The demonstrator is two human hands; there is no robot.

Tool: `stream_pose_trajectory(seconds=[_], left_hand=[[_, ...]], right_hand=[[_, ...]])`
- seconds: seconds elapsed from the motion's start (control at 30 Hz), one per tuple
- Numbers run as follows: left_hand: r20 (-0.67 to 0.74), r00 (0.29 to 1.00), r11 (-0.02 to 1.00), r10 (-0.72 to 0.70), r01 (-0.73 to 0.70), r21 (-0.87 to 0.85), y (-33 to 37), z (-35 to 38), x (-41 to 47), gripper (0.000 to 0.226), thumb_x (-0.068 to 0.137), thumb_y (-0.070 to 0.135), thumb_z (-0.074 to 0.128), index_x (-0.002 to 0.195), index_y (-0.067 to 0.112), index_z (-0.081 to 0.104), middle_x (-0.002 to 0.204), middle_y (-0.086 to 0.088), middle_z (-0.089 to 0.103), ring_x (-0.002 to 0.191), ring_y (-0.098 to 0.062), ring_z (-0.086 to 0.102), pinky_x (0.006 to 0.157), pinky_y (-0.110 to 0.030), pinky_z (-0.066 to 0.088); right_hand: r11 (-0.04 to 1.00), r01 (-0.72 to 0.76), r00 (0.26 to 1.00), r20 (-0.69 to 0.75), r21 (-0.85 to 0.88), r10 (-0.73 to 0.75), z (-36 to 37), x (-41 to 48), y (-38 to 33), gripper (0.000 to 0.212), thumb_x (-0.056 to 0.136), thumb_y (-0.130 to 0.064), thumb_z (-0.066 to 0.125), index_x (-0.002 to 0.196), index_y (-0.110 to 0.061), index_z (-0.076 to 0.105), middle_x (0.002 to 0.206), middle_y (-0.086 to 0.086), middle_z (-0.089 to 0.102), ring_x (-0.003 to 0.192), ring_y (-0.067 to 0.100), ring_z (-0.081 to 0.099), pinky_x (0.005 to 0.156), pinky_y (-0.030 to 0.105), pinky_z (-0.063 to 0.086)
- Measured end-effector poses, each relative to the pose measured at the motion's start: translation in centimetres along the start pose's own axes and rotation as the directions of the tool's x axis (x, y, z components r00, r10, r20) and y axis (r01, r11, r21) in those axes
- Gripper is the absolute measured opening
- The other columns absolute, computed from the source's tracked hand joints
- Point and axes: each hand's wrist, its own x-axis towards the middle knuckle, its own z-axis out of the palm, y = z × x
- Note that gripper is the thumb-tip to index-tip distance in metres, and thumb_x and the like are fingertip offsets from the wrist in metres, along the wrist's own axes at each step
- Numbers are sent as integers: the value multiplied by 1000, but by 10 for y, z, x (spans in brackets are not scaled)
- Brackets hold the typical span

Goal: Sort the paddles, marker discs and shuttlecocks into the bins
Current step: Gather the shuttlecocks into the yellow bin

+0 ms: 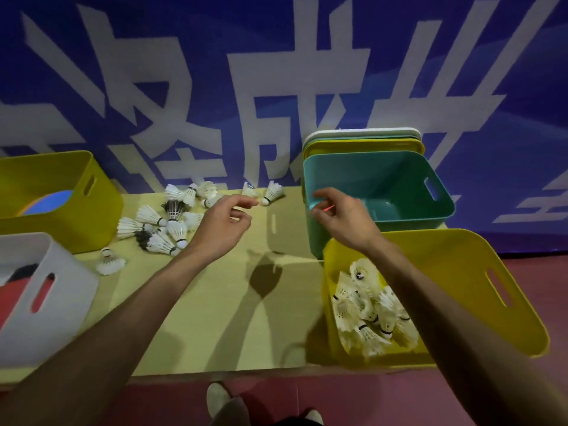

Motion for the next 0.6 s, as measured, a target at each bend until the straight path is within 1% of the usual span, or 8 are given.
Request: stream_pose_trajectory(seconds=[0.1, 0.17, 0.23, 0.33, 0.4, 0.47, 0.53, 0.6], left_hand=[[-9, 998, 997, -68, 68, 43, -23, -40, 11, 25, 90, 11, 56, 107, 28, 64, 112, 9, 63, 96, -3, 60, 76, -19, 48], [-15, 994, 992, -111, 112, 61, -41, -68, 16, 25, 89, 11, 58, 108, 26, 65, 111, 8, 65, 99, -6, 60, 79, -22, 49], [-45, 986, 985, -158, 161, 55, -62, -96, 20, 26, 88, 9, 57, 107, 24, 66, 109, 7, 66, 100, -8, 60, 84, -31, 51], [-98, 973, 977, -207, 212, 38, -97, -132, 27, 27, 86, 5, 56, 99, 26, 66, 102, 5, 67, 96, -11, 62, 89, -31, 49], [-105, 964, 969, -244, 245, -8, -121, -149, 29, 27, 86, 1, 55, 97, 24, 66, 97, 4, 66, 93, -14, 61, 86, -27, 48], [-92, 960, 964, -265, 262, -50, -144, -162, 28, 27, 87, -8, 52, 101, 10, 65, 92, 4, 64, 88, -13, 60, 77, -14, 47], [-79, 955, 957, -286, 280, -79, -167, -174, 26, 26, 86, -17, 49, 106, -5, 62, 88, 3, 60, 80, -4, 58, 67, -5, 44], [-76, 948, 950, -310, 305, -68, -187, -183, 25, 26, 86, -17, 51, 106, -5, 62, 86, 5, 59, 73, 2, 58, 65, -3, 43]], right_hand=[[1000, 17, 996, 91, 9, -18, 33, 23, -28, 32, 92, -22, 58, 124, -19, 57, 100, -2, 67, 87, 13, 64, 84, 29, 51], [999, 42, 989, 144, -20, -39, 56, 39, -44, 33, 92, -23, 58, 124, -18, 56, 101, -1, 67, 89, 15, 63, 87, 31, 50], [997, 54, 977, 208, -49, -42, 79, 54, -59, 35, 92, -24, 57, 127, -18, 55, 104, 0, 68, 89, 14, 60, 86, 29, 48], [996, 47, 959, 281, -75, -24, 116, 73, -75, 34, 93, -24, 57, 126, -18, 55, 106, -1, 68, 87, 12, 59, 81, 23, 44], [996, 30, 947, 321, -81, -3, 144, 84, -81, 34, 92, -25, 57, 125, -18, 56, 105, -1, 68, 87, 15, 60, 76, 23, 43], [995, 25, 926, 377, -96, 13, 170, 95, -87, 33, 92, -26, 57, 124, -20, 56, 104, -2, 66, 86, 13, 59, 72, 22, 41], [994, 20, 905, 424, -110, 29, 193, 104, -92, 33, 92, -27, 57, 124, -20, 56, 108, -1, 67, 86, 12, 58, 72, 21, 40], [992, 3, 897, 439, -123, 52, 211, 113, -96, 33, 92, -26, 57, 124, -18, 56, 109, 0, 67, 92, 15, 60, 76, 22, 40]])
